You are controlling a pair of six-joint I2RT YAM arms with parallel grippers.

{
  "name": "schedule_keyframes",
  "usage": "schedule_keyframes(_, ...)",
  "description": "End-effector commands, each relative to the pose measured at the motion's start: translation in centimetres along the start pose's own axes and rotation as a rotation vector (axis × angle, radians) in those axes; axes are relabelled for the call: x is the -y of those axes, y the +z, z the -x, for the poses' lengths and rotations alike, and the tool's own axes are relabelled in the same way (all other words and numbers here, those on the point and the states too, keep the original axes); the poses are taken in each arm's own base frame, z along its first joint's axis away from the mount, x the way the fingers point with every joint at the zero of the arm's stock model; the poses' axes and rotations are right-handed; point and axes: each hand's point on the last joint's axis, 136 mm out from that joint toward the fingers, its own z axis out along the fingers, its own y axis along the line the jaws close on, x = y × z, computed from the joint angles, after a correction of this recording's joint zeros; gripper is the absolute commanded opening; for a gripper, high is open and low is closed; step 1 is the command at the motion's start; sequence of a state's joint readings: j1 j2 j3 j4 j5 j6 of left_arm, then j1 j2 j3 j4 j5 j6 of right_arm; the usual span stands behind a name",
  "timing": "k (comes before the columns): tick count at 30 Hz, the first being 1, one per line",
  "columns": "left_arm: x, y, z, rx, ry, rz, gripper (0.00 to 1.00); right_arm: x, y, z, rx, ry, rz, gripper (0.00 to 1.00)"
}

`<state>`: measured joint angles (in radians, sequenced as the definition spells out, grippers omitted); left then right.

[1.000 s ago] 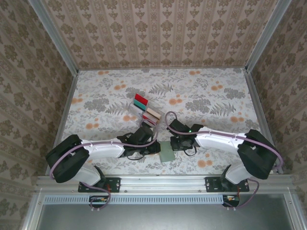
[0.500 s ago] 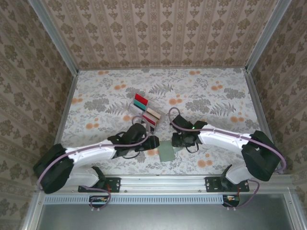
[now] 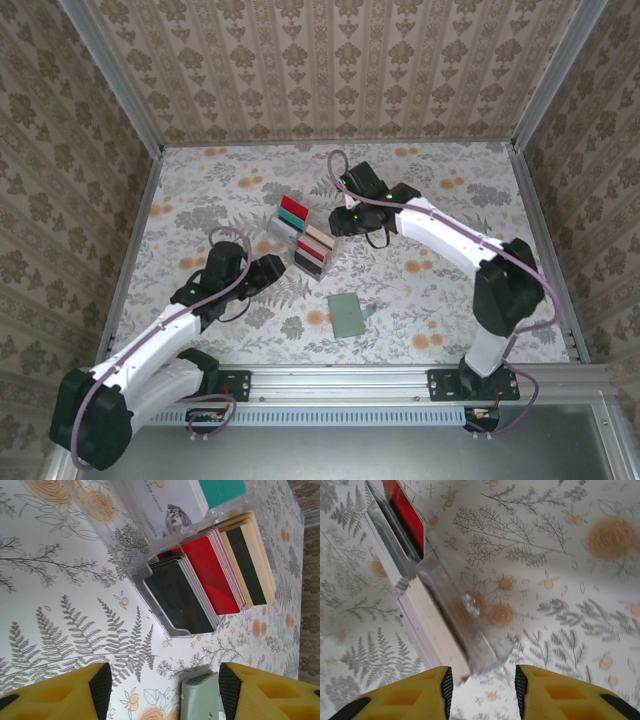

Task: Put the credit cards into the card holder
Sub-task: Move the storage box to the center of the table.

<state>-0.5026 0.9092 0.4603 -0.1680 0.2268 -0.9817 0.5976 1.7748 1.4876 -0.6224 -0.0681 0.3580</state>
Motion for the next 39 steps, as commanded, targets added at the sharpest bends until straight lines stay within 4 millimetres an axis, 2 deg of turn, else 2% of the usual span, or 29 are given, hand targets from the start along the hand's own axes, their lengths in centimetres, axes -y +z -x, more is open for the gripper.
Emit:
schedule_keyframes(1,-0.5,-0.4,-0.8,-0.039,0.009,0.005,0.61,0.2,1.4,-0.9,-0.108,-0.087,0.013,0.39)
schedule_keyframes(4,-0.8,-0.6,-0.8,-0.035,0.0,0.006,0.62,-0.2,2.7,-0.7,-0.137,-0.109,0.041,0.39)
schedule_keyframes(10,-1.1,-1.0,-0.7,-0.027,-0.008,0.006,0.62,0.5,4.7,-1.0,-0.19,-0.122,0.013,0.35)
schedule_keyframes(17,-1.1,-1.3,-1.1,-0.033,-0.007,-0.004,0.63,1.8,5.7,-1.2,-0.219,-0.146,-0.038,0.28)
schedule_keyframes(21,-1.2,-1.3,-1.1,-0.029,-0.012,-0.008,0.63,2.2,5.4,-1.1,-0.22,-0.145,-0.044,0.23)
schedule_keyframes(29,-1.0,-1.3,-1.0,-0.028,-0.01,-0.016,0.63,2.3,4.2,-0.8,-0.203,-0.162,-0.054,0.2)
schedule_keyframes(31,-1.0,-1.3,-1.1,-0.03,-0.012,-0.017,0.63,2.5,3.9,-1.0,-0.203,-0.174,-0.063,0.14)
schedule_keyframes(39,-0.7,-1.2,-1.1,-0.034,-0.013,-0.026,0.63,4.7,2.2,-2.0,-0.186,-0.17,-0.14,0.11)
